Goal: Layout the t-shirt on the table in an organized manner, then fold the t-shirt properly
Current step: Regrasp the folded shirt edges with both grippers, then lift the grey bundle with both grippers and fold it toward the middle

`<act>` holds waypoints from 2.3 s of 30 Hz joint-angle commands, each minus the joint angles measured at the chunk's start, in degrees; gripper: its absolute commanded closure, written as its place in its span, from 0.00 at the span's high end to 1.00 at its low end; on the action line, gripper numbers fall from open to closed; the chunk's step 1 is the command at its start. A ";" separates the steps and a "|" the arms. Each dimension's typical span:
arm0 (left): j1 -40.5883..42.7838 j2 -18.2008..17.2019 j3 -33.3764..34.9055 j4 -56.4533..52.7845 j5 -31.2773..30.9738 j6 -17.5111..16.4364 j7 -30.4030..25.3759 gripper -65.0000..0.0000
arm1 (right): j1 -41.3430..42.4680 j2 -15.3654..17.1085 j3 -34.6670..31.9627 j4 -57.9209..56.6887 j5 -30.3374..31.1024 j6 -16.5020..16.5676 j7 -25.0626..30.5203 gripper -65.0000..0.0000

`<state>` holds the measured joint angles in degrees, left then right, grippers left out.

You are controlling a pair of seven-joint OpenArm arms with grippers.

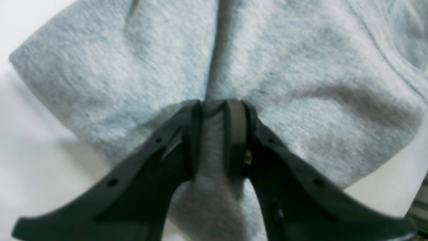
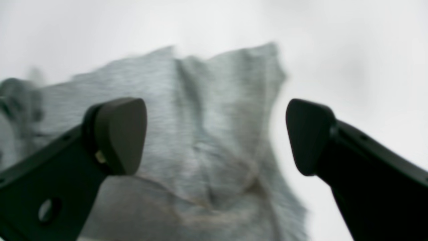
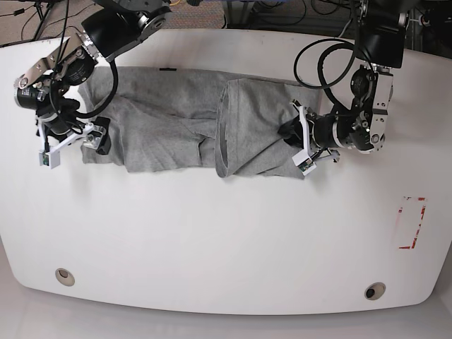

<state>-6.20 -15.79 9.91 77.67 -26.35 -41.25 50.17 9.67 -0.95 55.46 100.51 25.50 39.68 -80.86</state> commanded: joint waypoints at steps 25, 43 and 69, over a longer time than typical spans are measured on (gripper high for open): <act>-2.20 -6.58 -0.02 -2.99 5.47 1.25 3.85 0.17 | -0.75 0.91 1.02 -16.42 3.38 0.32 0.86 0.98; -2.29 -6.32 0.07 -2.55 5.38 1.25 4.11 0.17 | -2.68 -3.75 -9.09 -16.51 3.03 0.32 6.53 0.82; -2.37 1.77 5.34 -1.93 15.14 1.25 3.94 0.17 | -9.19 1.87 -16.91 -1.21 3.38 0.32 10.93 0.00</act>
<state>-9.69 -15.33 14.31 77.08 -16.62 -39.94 49.34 0.19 0.34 39.77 95.85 27.68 39.90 -70.11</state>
